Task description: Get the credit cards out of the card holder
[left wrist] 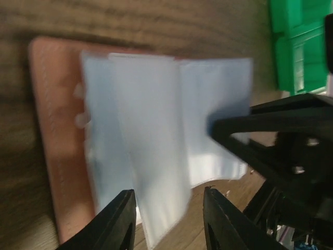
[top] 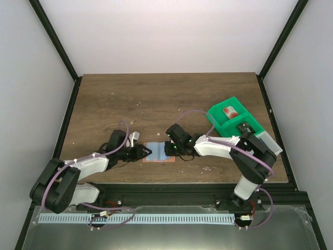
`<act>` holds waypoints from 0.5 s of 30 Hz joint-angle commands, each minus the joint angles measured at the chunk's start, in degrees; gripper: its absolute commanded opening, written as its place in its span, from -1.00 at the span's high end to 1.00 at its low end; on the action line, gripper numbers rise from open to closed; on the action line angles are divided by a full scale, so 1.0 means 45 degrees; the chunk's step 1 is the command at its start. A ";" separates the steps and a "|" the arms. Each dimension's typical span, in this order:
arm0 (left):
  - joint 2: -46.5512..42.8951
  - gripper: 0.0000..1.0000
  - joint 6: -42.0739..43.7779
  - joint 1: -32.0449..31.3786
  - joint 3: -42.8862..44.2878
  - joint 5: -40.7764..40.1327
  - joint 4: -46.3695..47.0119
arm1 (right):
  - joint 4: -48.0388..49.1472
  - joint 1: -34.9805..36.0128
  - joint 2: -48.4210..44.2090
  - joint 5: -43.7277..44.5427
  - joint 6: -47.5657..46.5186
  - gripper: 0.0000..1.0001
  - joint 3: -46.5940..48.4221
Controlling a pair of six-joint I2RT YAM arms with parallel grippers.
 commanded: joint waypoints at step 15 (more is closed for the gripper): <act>-0.3579 -0.92 0.1787 0.0026 0.3214 -0.3051 -0.5086 | -0.1920 -0.0508 -0.5320 0.2609 -0.1082 -0.19 -0.1567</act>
